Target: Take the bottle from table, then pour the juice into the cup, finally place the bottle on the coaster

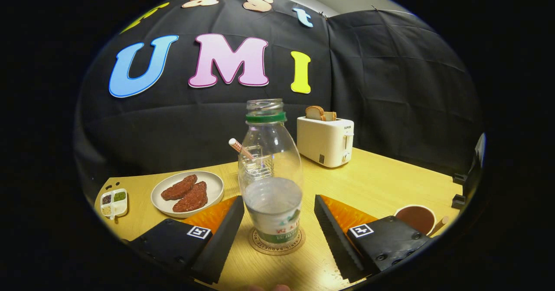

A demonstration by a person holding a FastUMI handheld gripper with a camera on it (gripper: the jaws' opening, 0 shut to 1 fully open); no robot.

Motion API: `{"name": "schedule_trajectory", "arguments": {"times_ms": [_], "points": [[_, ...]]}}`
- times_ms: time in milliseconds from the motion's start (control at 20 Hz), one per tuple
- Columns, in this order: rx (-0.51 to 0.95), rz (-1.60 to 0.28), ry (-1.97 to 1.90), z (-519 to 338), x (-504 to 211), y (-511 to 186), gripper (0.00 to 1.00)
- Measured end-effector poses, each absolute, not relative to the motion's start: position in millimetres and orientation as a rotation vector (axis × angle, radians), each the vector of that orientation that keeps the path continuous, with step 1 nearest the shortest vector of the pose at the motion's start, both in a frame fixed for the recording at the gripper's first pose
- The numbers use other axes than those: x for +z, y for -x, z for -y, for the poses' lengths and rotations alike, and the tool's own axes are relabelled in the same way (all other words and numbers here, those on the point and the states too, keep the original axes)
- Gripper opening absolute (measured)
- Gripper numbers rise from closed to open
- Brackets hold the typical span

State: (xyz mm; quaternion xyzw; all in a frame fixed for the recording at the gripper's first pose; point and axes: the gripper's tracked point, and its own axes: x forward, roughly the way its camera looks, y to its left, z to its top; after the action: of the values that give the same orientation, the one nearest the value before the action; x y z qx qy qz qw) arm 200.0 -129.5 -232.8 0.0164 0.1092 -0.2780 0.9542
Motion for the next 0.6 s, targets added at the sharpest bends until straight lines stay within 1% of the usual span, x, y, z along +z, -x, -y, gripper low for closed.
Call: {"name": "schedule_trajectory", "arguments": {"times_ms": [350,600], "points": [[-0.529,-0.235,-0.042,113.4,-230.2,-175.8,0.99],[-0.449,-0.229,-0.026,94.6,-213.5,-149.8,0.99]]}}
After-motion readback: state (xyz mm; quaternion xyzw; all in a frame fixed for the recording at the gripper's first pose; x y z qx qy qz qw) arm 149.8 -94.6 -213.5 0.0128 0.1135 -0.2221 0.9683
